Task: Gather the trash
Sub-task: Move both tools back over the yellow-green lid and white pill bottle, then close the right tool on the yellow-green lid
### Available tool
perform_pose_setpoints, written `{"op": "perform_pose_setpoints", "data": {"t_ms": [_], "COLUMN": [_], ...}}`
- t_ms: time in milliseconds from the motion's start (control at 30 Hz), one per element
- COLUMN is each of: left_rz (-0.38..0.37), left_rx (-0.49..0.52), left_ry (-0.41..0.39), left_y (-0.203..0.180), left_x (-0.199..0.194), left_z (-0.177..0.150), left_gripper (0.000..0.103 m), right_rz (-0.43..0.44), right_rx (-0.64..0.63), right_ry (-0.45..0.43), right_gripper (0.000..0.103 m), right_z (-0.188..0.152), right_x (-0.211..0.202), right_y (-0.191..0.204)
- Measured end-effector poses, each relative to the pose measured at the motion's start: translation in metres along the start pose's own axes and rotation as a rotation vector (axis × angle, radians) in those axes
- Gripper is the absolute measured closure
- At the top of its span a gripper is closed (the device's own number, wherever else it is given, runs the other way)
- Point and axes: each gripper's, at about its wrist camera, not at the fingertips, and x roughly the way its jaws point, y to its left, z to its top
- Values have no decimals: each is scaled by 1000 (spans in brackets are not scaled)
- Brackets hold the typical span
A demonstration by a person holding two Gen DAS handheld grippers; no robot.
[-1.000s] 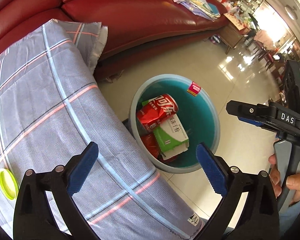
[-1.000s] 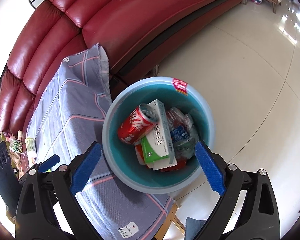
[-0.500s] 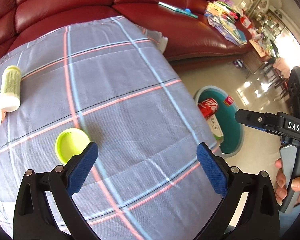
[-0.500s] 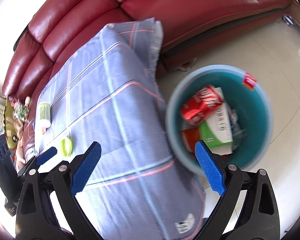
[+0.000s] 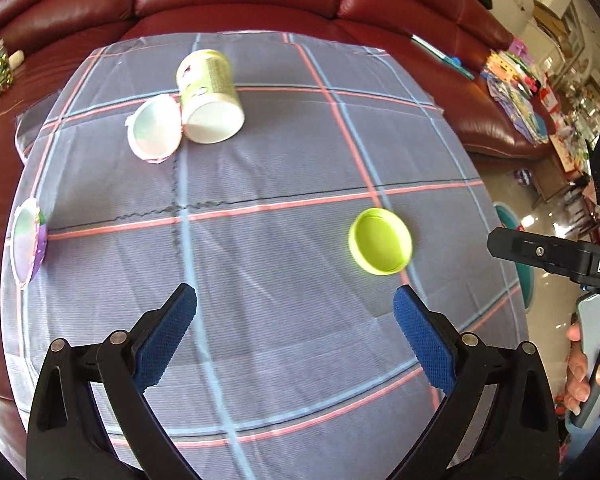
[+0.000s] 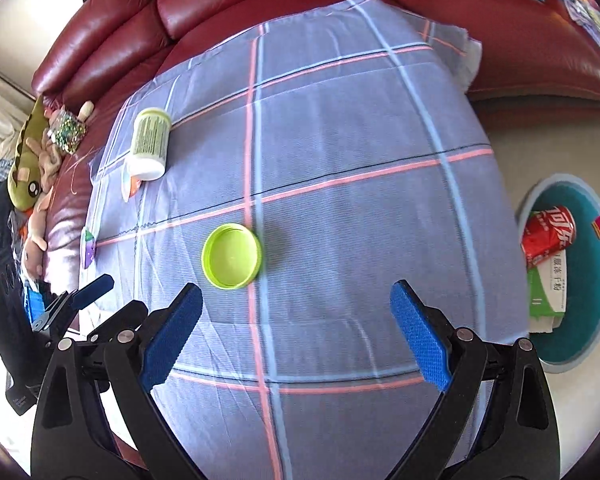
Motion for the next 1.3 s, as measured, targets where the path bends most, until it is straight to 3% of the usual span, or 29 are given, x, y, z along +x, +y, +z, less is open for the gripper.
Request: {"op": "perform_pose_setpoints", "data": {"t_ms": [300,500,633,700,733,767,867,1000,1067,1100,1300], "left_rz": [13,15,13,12,12,12,17,21,19,21,20], "left_rx": [-113,-124,-129,-130,-129,-128,-118,-116,-119,-119,-134], "left_ry": [-7,-10,-18,-21,-21,-22,-26,-33,-35,-37,-48], "left_y": [69,83,85,85,85,84,81,79,80,80,87], "left_x": [-1,-2,-3,-4,-4,-4,-4,-4,-5,-5,-11], "left_z": [0,5,9,11,12,14,19,24,25,24,25], "left_gripper": [4,4,4,4,4,4,4,4,4,4,4], "right_rz": [-119,-147,-179,-191,-177,-157,-144,-107,-94,-99,-110], "right_rx": [-180,-228,-262,-263,-252,-234,-248,-245,-257,-275,-312], "right_ry": [9,30,15,1,12,18,35,18,10,2,15], "right_gripper": [13,28,46,71,98,100,99,89,55,52,50], "right_z": [-4,-6,-6,-3,-2,1,5,4,1,0,-3], "right_x": [44,61,65,62,62,62,63,56,54,53,66], "right_y": [60,75,80,78,76,72,71,73,78,82,98]}}
